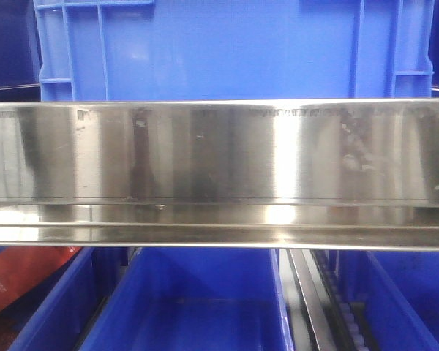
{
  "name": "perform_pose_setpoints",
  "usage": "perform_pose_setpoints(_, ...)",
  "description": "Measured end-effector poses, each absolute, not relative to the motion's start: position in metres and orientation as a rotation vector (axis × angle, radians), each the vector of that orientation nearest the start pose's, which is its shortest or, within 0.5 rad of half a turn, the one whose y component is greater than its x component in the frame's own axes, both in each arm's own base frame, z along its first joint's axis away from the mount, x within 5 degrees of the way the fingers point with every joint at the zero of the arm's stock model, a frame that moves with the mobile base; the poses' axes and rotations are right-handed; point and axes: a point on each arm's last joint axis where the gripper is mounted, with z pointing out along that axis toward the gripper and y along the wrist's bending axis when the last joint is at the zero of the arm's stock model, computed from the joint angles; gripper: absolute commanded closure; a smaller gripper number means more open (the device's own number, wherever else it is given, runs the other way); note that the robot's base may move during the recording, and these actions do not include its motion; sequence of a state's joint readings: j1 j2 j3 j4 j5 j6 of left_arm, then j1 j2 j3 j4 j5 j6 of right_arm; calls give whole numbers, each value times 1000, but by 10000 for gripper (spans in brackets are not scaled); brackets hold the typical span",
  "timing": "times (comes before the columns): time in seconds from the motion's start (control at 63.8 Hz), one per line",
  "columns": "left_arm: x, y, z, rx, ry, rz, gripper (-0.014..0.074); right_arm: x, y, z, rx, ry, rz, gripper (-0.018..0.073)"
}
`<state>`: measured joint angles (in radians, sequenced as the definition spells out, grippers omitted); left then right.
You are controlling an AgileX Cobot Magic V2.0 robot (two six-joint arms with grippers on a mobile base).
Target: Place valve from conveyor to right shelf box
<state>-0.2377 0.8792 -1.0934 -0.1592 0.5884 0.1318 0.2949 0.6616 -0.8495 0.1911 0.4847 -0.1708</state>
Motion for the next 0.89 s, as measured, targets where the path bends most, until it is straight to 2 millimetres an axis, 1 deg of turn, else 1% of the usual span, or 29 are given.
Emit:
perform_pose_setpoints(0.063, 145, -43, 426, 268, 1790, -246, 707, 105, 40, 383, -325, 1750, 290, 722)
perform_pose_setpoints(0.11, 128, -38, 418, 258, 1747, -246, 707, 96, 37, 373, -323, 1741, 290, 722)
perform_pose_setpoints(0.125, 124, -37, 412, 257, 1748, -245, 707, 93, 37, 371, -323, 1740, 290, 722)
perform_pose_setpoints(0.251, 91, -28, 387, 237, 1660, -244, 707, 74, 31, 346, -319, 1723, 291, 722)
perform_pose_setpoints(0.345, 73, -23, 359, 228, 1631, -243, 707, 62, 27, 331, -317, 1705, 291, 722)
perform_pose_setpoints(0.439, 60, -20, 337, 219, 1594, -242, 707, 54, 24, 318, -313, 1687, 292, 722)
perform_pose_setpoints(0.533, 54, -18, 316, 211, 1572, -240, 707, 50, 23, 311, -308, 1668, 291, 722)
perform_pose_setpoints(0.627, 50, -16, 304, 201, 1538, -239, 707, 49, 22, 308, -302, 1651, 291, 722)
perform_pose_setpoints(0.737, 47, -15, 298, 196, 1515, -238, 707, 49, 22, 309, -298, 1638, 290, 722)
perform_pose_setpoints(0.894, 47, -15, 298, 193, 1506, -239, 707, 49, 22, 309, -296, 1635, 290, 722)
